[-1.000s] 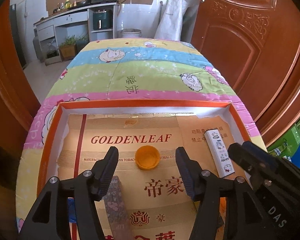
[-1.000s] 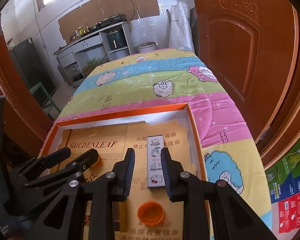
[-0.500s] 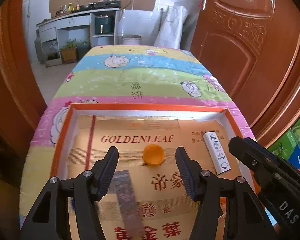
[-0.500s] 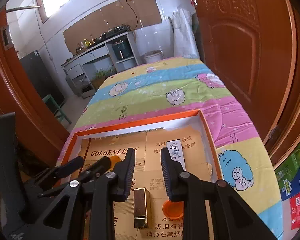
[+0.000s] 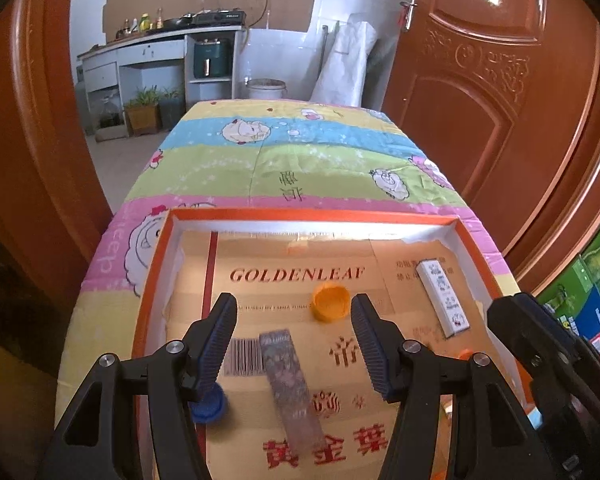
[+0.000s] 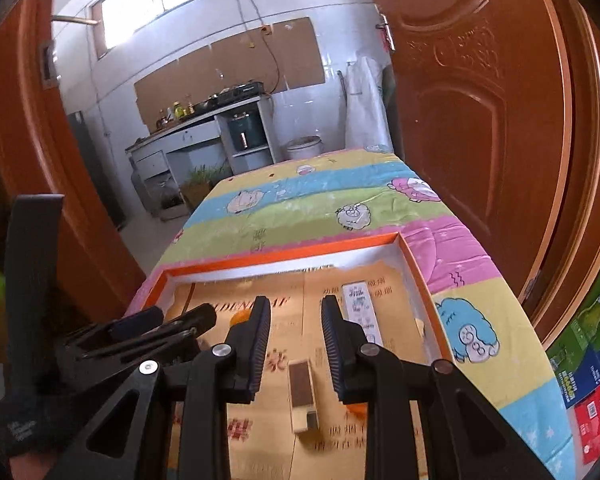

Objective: Organize rigid objects
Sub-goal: 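Withdraw both grippers from the box lid toward the quilt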

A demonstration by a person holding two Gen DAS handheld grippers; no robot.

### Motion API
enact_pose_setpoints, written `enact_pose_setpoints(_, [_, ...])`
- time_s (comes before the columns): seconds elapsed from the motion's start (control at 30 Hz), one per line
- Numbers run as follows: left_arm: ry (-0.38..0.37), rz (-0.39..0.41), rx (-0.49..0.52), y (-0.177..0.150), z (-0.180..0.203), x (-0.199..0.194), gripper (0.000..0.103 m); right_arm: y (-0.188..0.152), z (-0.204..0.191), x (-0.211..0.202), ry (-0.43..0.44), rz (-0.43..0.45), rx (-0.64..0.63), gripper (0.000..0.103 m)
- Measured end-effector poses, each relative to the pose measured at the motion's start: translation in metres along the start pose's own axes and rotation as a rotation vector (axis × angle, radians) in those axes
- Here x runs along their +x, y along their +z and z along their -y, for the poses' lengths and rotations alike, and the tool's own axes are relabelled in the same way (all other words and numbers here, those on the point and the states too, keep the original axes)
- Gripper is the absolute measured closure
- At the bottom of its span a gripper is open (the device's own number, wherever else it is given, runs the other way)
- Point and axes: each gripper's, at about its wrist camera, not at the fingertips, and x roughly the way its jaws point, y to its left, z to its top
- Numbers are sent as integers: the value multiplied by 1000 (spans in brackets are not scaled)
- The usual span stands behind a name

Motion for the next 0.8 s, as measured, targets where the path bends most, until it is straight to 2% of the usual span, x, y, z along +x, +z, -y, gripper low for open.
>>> enact_pose_setpoints(0.33, [-20, 22, -11, -18, -3, -32, 42, -12, -16, -40, 8, 11, -41, 76])
enact_pose_setpoints(0.47, [-27, 32, -10, -25, -1, -45, 42, -26, -14, -57, -21, 19, -49, 76])
enact_pose_setpoints(0.6, [-38, 35, -13, -33, -1, -55, 42, -42, 3, -71, -76, 11, -49, 76])
enact_pose_setpoints(0.8, [-54, 38, -13, -46, 3, -71, 42, -59, 26, -93, -84, -34, 5, 76])
